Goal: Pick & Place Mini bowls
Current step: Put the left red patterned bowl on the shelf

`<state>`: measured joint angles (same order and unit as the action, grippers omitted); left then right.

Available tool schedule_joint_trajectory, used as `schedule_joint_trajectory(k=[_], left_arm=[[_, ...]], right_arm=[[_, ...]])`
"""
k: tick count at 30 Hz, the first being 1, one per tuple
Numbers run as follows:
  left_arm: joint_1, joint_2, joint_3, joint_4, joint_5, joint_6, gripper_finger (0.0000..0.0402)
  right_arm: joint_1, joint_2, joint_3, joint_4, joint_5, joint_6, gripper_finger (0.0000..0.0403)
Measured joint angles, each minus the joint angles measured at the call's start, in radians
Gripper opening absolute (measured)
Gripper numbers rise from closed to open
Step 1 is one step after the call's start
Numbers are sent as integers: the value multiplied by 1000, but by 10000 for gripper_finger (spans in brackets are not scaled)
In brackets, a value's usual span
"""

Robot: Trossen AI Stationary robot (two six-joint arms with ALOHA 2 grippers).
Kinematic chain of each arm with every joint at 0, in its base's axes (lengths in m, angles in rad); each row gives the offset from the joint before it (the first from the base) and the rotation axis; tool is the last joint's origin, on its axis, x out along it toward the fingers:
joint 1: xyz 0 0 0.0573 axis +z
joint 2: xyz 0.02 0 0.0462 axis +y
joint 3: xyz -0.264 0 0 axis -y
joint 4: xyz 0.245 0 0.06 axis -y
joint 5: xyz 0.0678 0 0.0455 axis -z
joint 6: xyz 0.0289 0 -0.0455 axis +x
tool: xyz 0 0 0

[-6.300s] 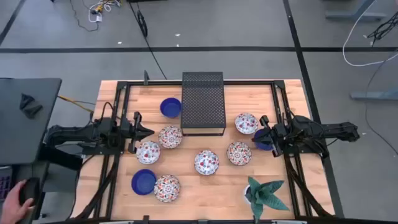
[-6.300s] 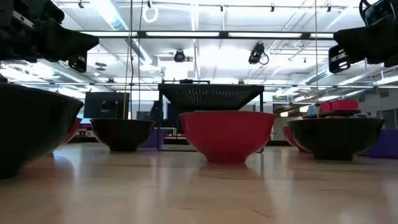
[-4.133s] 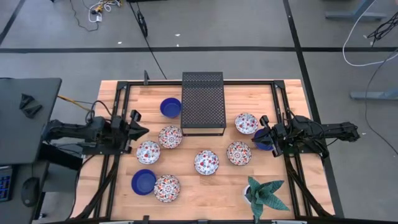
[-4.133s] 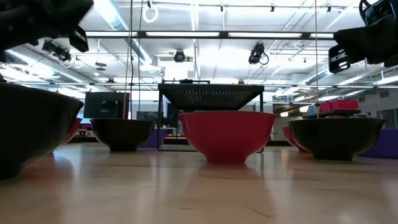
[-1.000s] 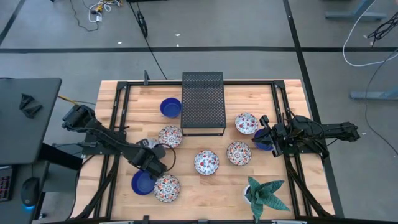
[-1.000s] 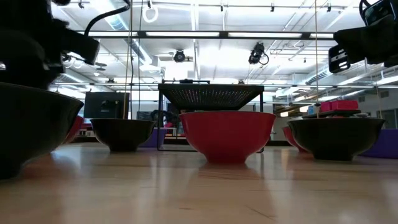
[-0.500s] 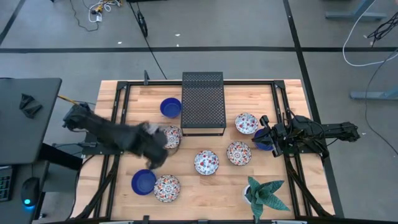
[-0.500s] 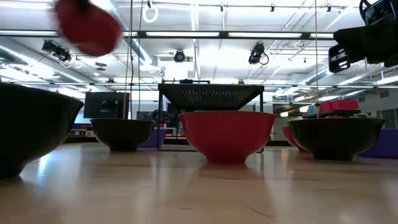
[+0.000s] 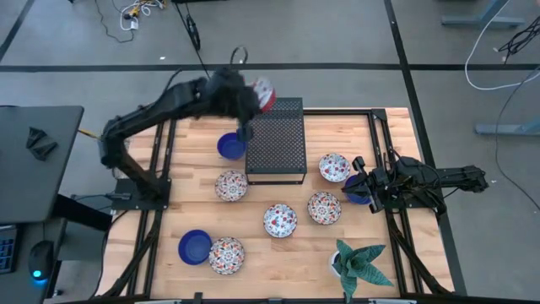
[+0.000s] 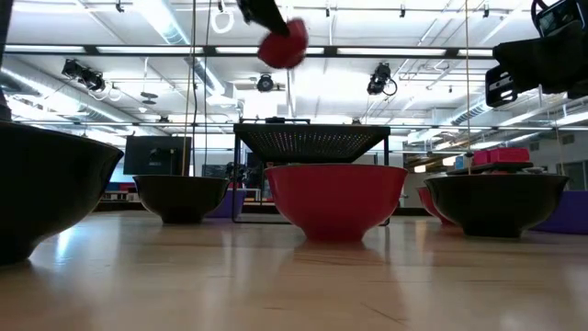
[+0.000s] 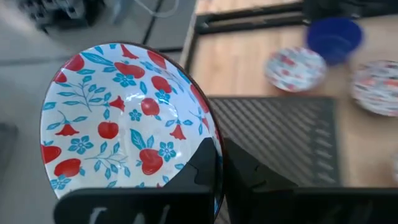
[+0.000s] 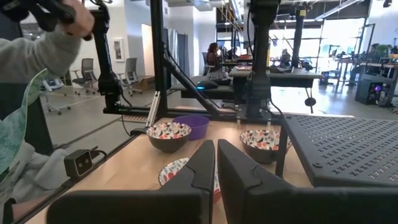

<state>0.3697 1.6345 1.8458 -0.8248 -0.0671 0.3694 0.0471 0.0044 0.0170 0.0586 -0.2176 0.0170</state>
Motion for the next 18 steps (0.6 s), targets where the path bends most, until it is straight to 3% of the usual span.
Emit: schedule_joint_trajectory(k=[4,8,15,18], left_arm=[[86,93,0,61,67,101,11],[128,183,0,46,60,162,12],[138,280,-1,33,-87,203,23],[134,295,-1,2,-91,203,19]], right_arm=[[0,0,0,0,0,0,23],[0,0,0,0,0,0,23],[0,0,0,0,0,0,23],[0,0,0,0,0,0,23]])
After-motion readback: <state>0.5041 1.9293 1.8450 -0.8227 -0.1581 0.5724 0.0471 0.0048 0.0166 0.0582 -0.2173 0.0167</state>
